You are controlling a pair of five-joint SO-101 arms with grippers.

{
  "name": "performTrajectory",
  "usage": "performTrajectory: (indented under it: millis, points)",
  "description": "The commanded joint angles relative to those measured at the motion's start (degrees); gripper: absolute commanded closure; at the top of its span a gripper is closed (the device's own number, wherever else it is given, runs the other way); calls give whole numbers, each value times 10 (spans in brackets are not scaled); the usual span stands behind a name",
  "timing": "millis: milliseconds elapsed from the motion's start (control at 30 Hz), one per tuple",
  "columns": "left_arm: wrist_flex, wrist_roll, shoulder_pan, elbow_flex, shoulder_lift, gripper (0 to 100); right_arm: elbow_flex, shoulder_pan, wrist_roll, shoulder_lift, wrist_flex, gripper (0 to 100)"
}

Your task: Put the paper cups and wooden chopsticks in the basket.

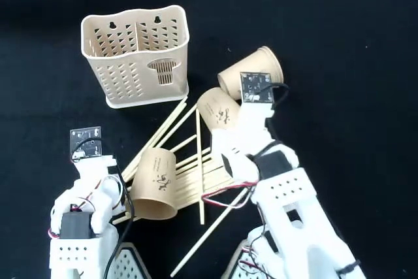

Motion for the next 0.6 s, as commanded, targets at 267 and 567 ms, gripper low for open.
performTrajectory:
  millis: [267,567]
  points:
    - [3,-1,2,9,-3,968,0,-6,-1,65,-55,789]
    - [3,-1,2,9,-3,968,45,-2,1,-1,-53,976]
